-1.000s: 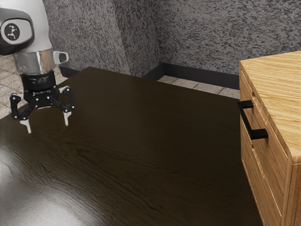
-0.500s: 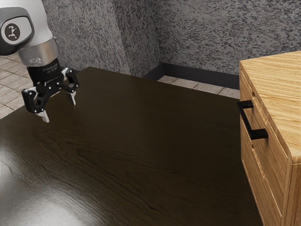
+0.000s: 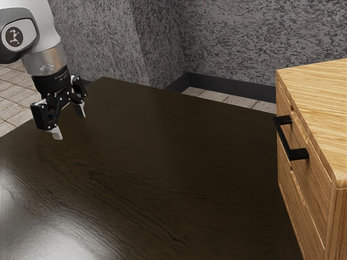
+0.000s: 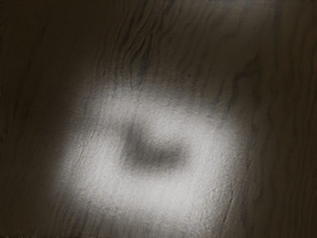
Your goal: Pull the drawer handle with one arm to open the drawer
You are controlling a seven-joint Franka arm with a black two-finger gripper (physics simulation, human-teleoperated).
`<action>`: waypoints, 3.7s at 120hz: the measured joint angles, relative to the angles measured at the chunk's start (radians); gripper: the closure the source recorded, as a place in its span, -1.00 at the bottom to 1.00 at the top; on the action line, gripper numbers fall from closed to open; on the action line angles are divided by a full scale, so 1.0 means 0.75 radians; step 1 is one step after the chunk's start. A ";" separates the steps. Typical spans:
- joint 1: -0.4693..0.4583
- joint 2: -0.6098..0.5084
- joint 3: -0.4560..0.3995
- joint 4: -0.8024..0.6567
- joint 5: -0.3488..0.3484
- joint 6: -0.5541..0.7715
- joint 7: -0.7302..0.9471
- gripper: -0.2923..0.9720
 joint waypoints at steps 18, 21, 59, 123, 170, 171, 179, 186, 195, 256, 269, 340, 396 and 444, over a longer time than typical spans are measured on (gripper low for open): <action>0.000 0.000 0.000 0.000 0.000 0.001 -0.054 -0.54; 0.000 0.000 0.000 0.000 0.000 0.001 -0.061 -0.54; -0.237 -0.157 -0.267 0.236 0.154 0.024 -0.130 -0.54; -0.446 -0.077 -0.467 -0.072 0.229 0.549 0.245 -0.54; -0.613 -0.001 -0.464 -0.074 0.227 0.693 0.440 -0.54; -0.616 0.001 -0.462 -0.074 0.227 0.694 0.443 -0.54; -0.629 0.016 -0.452 -0.073 0.227 0.705 0.465 -0.54; -0.634 0.026 -0.448 -0.072 0.227 0.714 0.483 -0.54; -0.636 0.044 -0.447 -0.072 0.227 0.728 0.504 -0.54; -0.626 0.112 -0.393 -0.088 0.193 0.781 0.606 -0.54; -0.621 0.114 -0.382 -0.093 0.189 0.784 0.619 -0.54; -0.645 0.160 -0.337 -0.027 0.183 0.801 0.674 -0.54; -0.601 -0.071 -0.278 -0.326 0.142 0.803 0.688 -0.53; -0.556 -1.017 -0.212 -0.794 0.155 0.757 0.661 -0.53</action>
